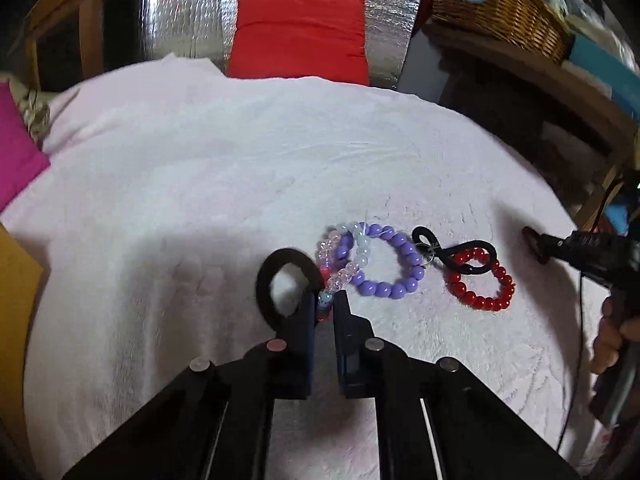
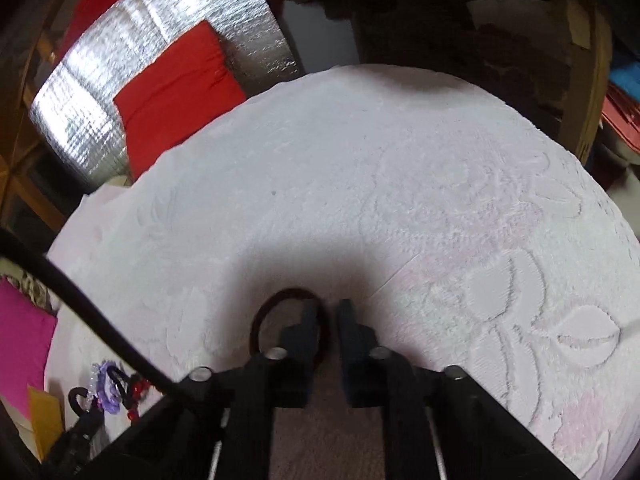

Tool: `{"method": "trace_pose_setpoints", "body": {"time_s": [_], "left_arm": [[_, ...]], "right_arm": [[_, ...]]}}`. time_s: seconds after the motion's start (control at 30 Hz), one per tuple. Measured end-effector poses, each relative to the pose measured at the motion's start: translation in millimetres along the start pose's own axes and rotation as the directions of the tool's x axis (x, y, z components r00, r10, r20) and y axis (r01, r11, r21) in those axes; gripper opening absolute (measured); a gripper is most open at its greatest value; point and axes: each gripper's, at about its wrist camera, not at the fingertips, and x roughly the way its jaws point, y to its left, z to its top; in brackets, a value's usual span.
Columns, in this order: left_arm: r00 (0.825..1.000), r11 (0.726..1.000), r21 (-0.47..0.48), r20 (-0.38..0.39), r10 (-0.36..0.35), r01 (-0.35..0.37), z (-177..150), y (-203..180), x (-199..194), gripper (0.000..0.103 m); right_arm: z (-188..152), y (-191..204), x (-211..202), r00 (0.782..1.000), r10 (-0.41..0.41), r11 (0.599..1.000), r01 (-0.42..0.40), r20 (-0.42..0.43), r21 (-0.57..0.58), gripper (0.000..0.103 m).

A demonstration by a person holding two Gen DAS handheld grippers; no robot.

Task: Organize jewelry
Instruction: 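Grasp the dark red ring with the right tool while the left tool grasps the pink bead bracelet, then lift and carry the dark red ring and pink bracelet over the orange box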

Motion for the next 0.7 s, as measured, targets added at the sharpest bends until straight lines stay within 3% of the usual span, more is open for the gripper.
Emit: {"method": "trace_pose_setpoints", "body": {"time_s": [0.13, 0.3, 0.7], "left_arm": [[1.0, 1.0, 0.007, -0.01, -0.003, 0.003, -2, 5, -5, 0.007], [1.0, 1.0, 0.004, -0.01, -0.014, 0.014, -6, 15, -18, 0.007], [1.0, 1.0, -0.017, 0.022, 0.018, -0.018, -16, 43, -50, 0.007]], "right_arm": [[-5, 7, -5, 1.0, 0.02, 0.999, -0.021, -0.014, -0.026, 0.007], [-13, 14, -20, 0.993, 0.106, 0.994, -0.107, -0.054, -0.015, 0.007], [-33, 43, -40, 0.954, 0.27, 0.963, -0.269, -0.133, 0.025, 0.007]]}}
